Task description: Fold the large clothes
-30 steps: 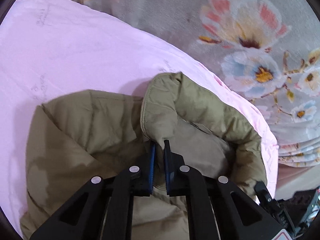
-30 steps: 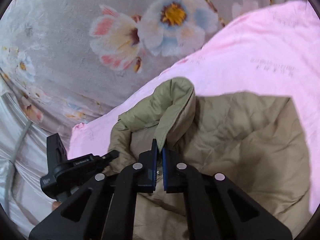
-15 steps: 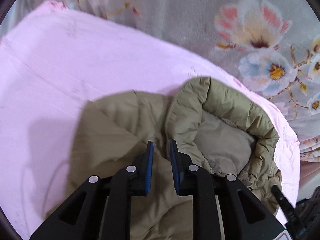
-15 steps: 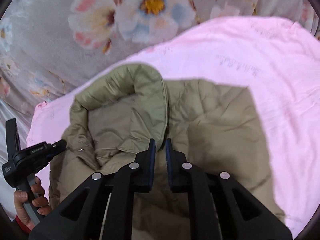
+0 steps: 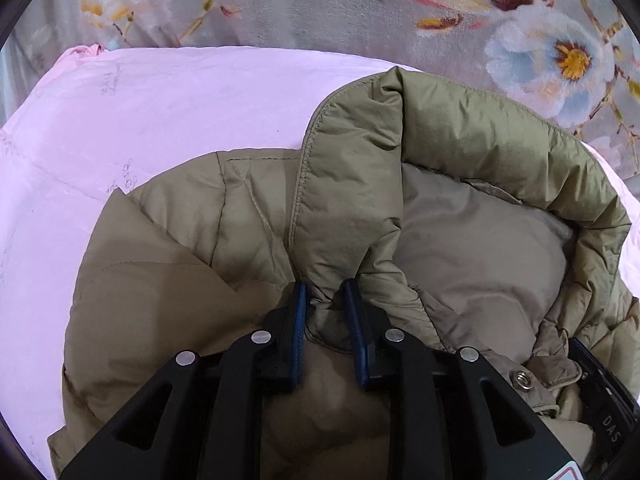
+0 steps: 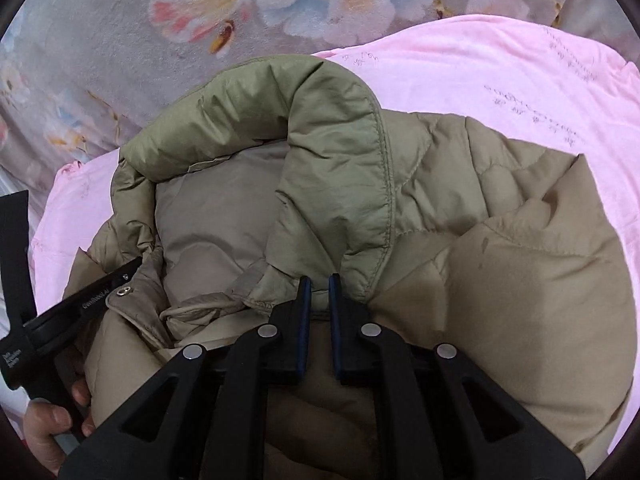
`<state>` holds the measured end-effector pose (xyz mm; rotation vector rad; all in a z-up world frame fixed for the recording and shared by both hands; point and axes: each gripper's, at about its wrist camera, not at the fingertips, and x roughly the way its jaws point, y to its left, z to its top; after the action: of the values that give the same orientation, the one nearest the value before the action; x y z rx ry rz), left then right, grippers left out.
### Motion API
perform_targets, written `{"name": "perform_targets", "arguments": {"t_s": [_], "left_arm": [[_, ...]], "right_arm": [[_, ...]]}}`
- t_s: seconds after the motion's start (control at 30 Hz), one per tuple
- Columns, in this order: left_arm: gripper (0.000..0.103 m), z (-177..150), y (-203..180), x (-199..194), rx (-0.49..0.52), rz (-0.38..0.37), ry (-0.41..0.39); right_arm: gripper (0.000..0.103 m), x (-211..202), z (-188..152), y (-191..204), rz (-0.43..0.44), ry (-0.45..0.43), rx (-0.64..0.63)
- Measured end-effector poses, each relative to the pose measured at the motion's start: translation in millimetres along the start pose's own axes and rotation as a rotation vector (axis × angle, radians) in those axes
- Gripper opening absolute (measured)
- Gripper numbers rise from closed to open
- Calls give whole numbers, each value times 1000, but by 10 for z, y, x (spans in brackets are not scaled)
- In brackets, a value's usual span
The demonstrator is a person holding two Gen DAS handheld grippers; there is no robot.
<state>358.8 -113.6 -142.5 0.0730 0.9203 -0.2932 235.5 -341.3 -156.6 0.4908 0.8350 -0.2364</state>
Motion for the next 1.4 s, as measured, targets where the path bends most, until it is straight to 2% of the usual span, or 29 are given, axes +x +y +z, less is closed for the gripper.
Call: {"name": "perform_targets", "arguments": {"t_s": [0.07, 0.1, 0.17, 0.23, 0.3, 0.33, 0.43, 0.53, 0.63, 0.73, 0.8, 0.9, 0.97, 1.0, 1.07, 1.13, 1.2, 1.27, 1.4], "left_arm": [[23, 18, 18, -40, 4, -9, 10], [21, 45, 76, -108, -10, -30, 15], [21, 142, 199, -299, -59, -72, -22], [21, 378, 305, -490, -103, -96, -83], [20, 654, 355, -557, -142, -130, -98], [20, 808, 355, -567, -165, -149, -104], [20, 1117, 279, -533, -169, -108, -116], [20, 1302, 155, -423, -145, -70, -100], [20, 1376, 159, -382, -146, -73, -84], [20, 1450, 131, -322, -148, -70, -80], [20, 1490, 94, -185, -145, -58, -42], [20, 1425, 58, 91, -151, -63, 50], [20, 1242, 34, 205, -136, -82, 102], [20, 1098, 5, 222, -105, -68, 105], [20, 855, -16, 193, -40, -12, 66], [20, 699, 20, 195, -32, -9, 59], [20, 622, 46, 175, -38, -9, 41], [20, 590, 24, 168, -30, 5, 26], [20, 511, -45, 183, 10, 42, -17]], "right_arm": [[9, -111, 46, -2, -3, 11, 11], [11, -206, 76, -8, 13, -11, 25], [11, -476, 276, -57, 64, -104, 75], [11, -611, 568, -105, 87, -183, 128], [12, -565, 900, -147, 110, -218, 178], [16, -479, 1033, -136, 104, -217, 189], [20, -88, 1271, -84, 57, -161, 181], [20, 273, 1234, 21, 45, -41, 150], [20, 158, 1003, 148, 92, -39, 65], [18, 130, 774, 188, 44, 8, -42], [16, 162, 641, 116, 17, 40, -77], [15, 151, 436, 80, -24, 56, -160], [15, 137, 363, 71, -49, 59, -191], [15, 98, 361, 72, -67, 57, -193], [16, -55, 423, 104, -92, 5, -179], [19, -226, 549, 161, -66, -72, -149], [19, -272, 643, 214, -39, -110, -121], [19, -134, 658, 252, -51, -94, -123], [16, 273, 477, 166, -85, -37, -116]]}}
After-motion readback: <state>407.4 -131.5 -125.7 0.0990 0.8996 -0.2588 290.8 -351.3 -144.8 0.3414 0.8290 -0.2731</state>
